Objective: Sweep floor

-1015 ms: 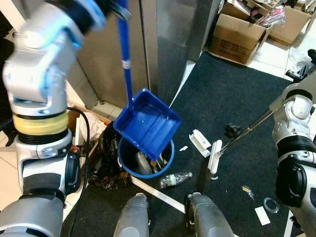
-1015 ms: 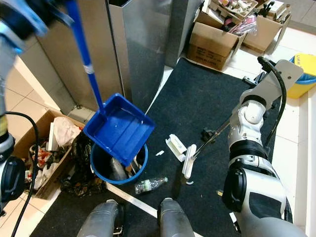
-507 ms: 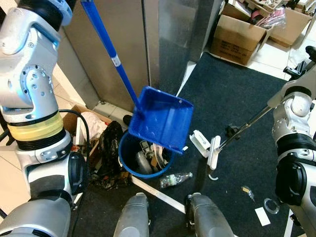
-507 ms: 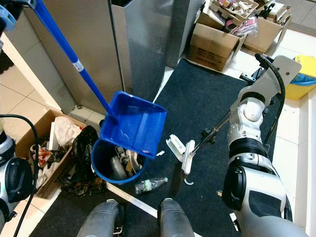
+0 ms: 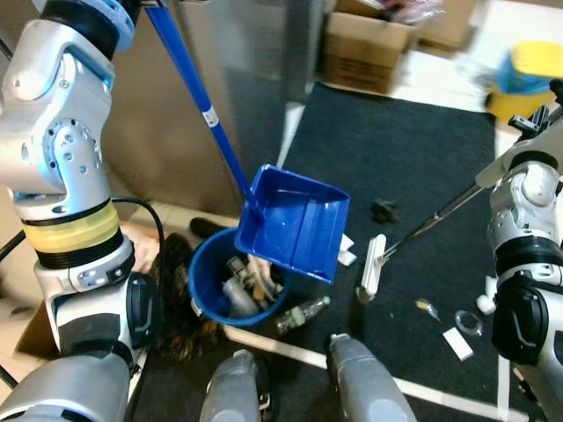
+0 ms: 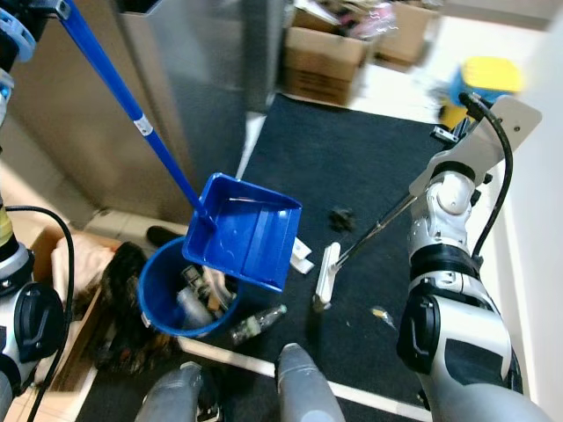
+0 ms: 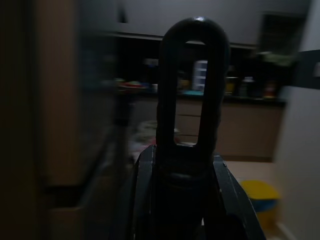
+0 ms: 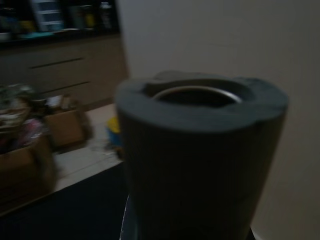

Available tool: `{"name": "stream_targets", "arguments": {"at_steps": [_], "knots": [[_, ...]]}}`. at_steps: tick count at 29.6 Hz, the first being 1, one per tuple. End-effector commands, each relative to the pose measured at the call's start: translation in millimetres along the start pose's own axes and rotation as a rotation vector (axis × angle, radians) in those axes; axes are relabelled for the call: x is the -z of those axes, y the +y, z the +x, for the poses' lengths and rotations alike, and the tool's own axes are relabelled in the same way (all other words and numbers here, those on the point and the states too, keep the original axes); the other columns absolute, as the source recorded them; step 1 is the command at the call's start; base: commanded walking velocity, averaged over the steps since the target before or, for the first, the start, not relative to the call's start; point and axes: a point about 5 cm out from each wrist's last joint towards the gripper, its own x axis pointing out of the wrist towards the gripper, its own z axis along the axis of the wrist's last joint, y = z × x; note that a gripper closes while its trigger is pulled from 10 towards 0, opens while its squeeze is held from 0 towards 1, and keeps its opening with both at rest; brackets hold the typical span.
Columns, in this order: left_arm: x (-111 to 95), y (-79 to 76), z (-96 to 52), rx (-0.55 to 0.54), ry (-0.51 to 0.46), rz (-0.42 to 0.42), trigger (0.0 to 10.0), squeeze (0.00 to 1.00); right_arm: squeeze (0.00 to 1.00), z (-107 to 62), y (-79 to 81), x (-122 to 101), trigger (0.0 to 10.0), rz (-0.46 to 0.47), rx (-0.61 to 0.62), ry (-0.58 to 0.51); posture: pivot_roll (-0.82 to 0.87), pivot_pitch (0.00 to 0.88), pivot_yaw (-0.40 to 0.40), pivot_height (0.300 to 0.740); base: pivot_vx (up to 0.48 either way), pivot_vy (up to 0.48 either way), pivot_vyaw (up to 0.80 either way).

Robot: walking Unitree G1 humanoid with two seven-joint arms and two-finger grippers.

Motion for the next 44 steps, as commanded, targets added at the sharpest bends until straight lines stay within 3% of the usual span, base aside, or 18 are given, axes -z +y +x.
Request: {"name": "stream_targets", "arguments": {"at_steps": [1,44], "knots": [[-7.0,-3.5,-1.6,0.009,-0.041,-0.006,10.0,0.0,0.0,3.1,-1.0,-8.2,10.0,0.005,0.002,-0.029,0.05,0.056,-0.013,0.74,0.0,0.0,-0.79],[11.8,2.4,-3.1,-0.029,0.019,0.008,10.0,0.0,0.0,2.6,-1.5,-7.1,10.0,0.006,0.002,-0.025,0.05,0.06,-0.009,0.74,0.0,0.0,-0.77]]}}
